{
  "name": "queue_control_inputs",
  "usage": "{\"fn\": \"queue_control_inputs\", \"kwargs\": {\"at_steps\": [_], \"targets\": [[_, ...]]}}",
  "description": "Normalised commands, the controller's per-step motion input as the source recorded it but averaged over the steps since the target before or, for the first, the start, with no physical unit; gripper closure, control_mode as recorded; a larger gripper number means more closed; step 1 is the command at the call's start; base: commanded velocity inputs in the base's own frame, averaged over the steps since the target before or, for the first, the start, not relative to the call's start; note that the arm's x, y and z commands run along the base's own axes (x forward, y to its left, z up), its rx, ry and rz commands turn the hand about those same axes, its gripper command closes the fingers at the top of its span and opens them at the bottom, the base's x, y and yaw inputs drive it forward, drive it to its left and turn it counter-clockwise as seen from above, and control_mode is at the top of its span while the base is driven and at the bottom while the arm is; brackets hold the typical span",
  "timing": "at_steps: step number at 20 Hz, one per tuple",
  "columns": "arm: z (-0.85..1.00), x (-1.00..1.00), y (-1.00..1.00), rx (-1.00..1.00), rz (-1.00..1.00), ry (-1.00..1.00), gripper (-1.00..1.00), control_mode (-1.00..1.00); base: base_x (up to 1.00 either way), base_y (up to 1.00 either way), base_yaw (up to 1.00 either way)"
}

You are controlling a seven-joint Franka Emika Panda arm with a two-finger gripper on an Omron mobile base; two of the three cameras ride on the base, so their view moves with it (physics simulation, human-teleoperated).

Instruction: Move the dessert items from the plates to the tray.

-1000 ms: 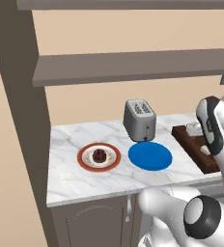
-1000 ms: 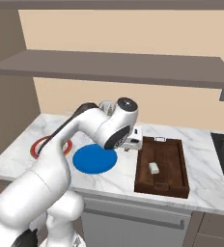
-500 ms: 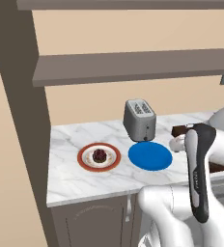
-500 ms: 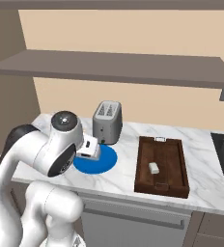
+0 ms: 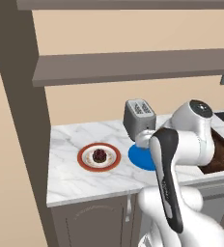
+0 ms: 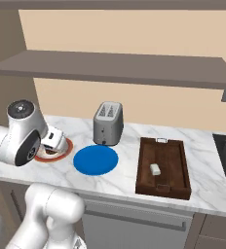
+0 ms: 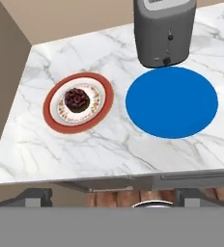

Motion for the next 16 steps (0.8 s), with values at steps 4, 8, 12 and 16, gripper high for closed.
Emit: {"fn": "queue_control_inputs", "kwargs": {"at_steps": [4, 8, 12, 16], "targets": [[-0.22, 0.25, 0.85, 0.0, 0.02, 0.06, -1.0, -1.0, 0.0, 0.0, 0.0], [-0.57, 0.39, 0.72, 0.0, 0.01, 0.05, -1.0, -1.0, 0.0, 0.0, 0.0], [-0.11, 0.67, 0.74, -0.06, 0.0, 0.0, -1.0, -1.0, 0.0, 0.0, 0.0], [-0.03, 0.78, 0.49, -0.15, -0.02, 0.0, -1.0, -1.0, 0.0, 0.0, 0.0]]}}
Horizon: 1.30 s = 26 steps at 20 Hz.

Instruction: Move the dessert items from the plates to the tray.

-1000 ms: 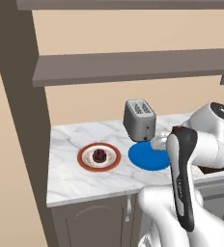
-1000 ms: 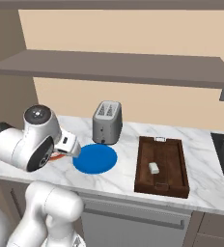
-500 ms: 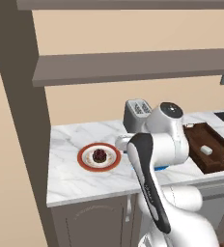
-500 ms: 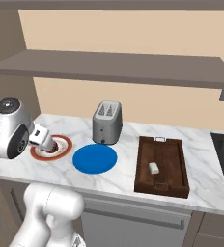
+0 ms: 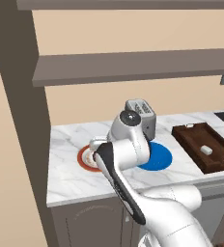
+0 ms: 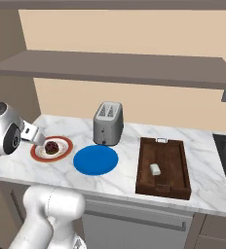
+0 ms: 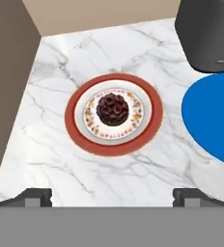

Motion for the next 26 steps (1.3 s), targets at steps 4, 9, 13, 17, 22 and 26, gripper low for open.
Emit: {"fn": "queue_control_inputs", "kwargs": {"at_steps": [4, 9, 13, 17, 22, 26], "targets": [[-0.02, 0.77, 0.18, -0.05, -0.05, 0.02, -1.0, -1.0, 0.0, 0.0, 0.0], [0.0, 0.93, 0.01, 0.0, -0.01, 0.25, -1.0, -1.0, 0.0, 0.0, 0.0], [-0.04, 0.54, 0.0, 0.0, 0.0, 0.2, -1.0, -1.0, 0.0, 0.0, 0.0], [-0.24, 0.0, 0.0, 0.02, 0.0, 0.07, -1.0, -1.0, 0.0, 0.0, 0.0], [-0.69, 0.0, 0.0, 0.0, 0.0, 0.08, -1.0, -1.0, 0.0, 0.0, 0.0], [-0.58, 0.0, 0.0, 0.0, 0.0, 0.03, -1.0, -1.0, 0.0, 0.0, 0.0]]}}
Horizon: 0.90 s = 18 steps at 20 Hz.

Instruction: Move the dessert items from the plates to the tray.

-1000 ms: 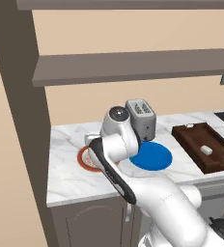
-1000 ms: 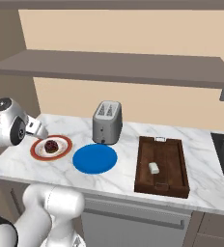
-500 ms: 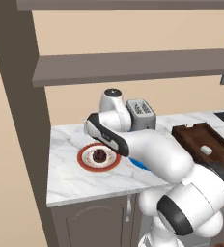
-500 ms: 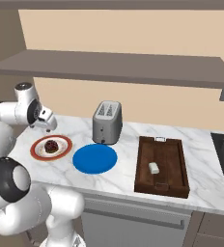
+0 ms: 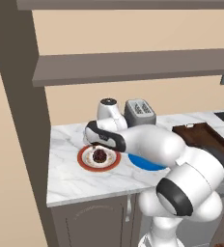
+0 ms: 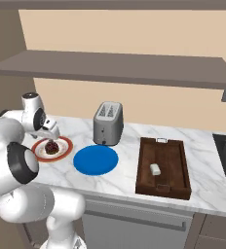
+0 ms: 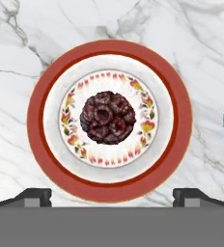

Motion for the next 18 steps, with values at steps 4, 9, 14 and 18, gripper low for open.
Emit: {"fn": "queue_control_inputs", "kwargs": {"at_steps": [4, 9, 14, 18], "targets": [[-0.38, 0.1, 0.0, 0.0, 0.0, 0.0, -1.0, -1.0, 0.0, 0.0, 0.0], [-0.38, 0.26, 0.0, 0.0, 0.0, 0.0, -1.0, -1.0, 0.0, 0.0, 0.0], [-0.26, 0.34, 0.0, 0.0, 0.0, 0.0, -1.0, -1.0, 0.0, 0.0, 0.0], [-0.18, 0.3, 0.07, 0.0, 0.0, 0.0, -1.0, -1.0, 0.0, 0.0, 0.0]]}}
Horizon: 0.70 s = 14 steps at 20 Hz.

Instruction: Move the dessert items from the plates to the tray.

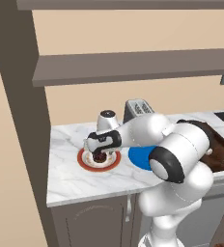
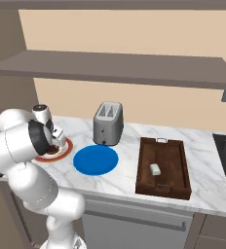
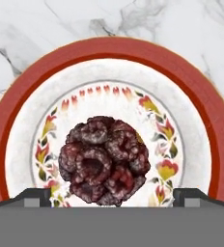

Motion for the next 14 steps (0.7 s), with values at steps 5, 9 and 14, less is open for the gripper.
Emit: {"fn": "queue_control_inputs", "kwargs": {"at_steps": [5, 9, 14], "targets": [[-0.1, 0.06, 0.02, 0.0, 0.0, 0.0, -1.0, -1.0, 0.0, 0.0, 0.0], [-0.26, 0.12, 0.02, 0.0, 0.0, -0.01, -1.0, -1.0, 0.0, 0.0, 0.0], [-0.25, 0.08, 0.0, 0.0, 0.0, -0.07, -1.0, -1.0, 0.0, 0.0, 0.0]]}}
